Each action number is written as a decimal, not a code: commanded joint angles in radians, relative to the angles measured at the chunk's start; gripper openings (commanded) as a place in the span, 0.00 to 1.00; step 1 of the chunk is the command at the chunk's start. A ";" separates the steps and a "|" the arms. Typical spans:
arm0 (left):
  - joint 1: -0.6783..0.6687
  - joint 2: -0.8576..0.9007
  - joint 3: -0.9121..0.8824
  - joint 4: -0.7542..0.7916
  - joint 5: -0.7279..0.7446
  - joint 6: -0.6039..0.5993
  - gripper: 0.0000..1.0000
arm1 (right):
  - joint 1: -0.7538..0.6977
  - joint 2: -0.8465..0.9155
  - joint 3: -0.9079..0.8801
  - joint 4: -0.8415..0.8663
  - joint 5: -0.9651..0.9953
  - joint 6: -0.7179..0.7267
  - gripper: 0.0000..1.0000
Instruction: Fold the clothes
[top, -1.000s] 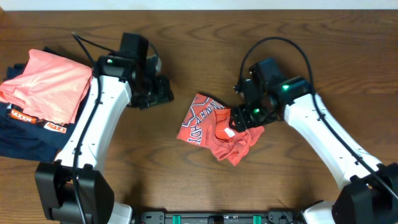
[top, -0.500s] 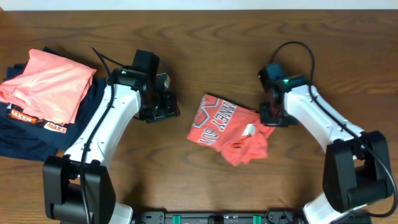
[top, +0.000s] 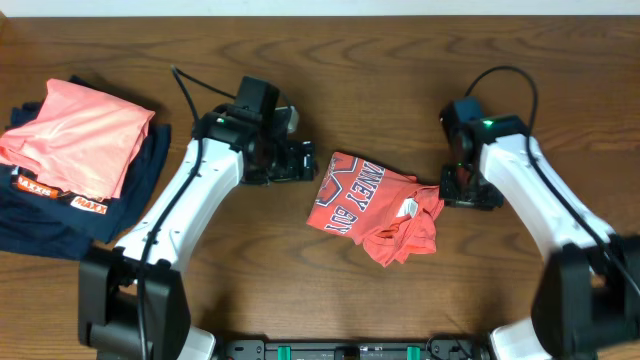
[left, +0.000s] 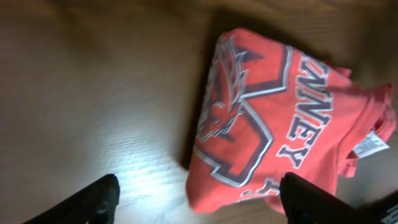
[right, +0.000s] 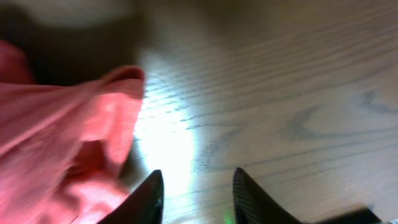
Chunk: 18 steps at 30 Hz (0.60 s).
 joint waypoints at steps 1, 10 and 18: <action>-0.007 0.066 -0.005 0.039 0.074 0.044 0.85 | -0.009 -0.106 0.032 0.000 -0.024 0.011 0.46; -0.016 0.283 -0.005 0.235 0.347 0.074 0.86 | -0.009 -0.208 0.032 -0.039 -0.048 -0.026 0.64; -0.093 0.389 -0.005 0.301 0.401 0.116 0.85 | -0.009 -0.208 0.032 -0.042 -0.049 -0.037 0.64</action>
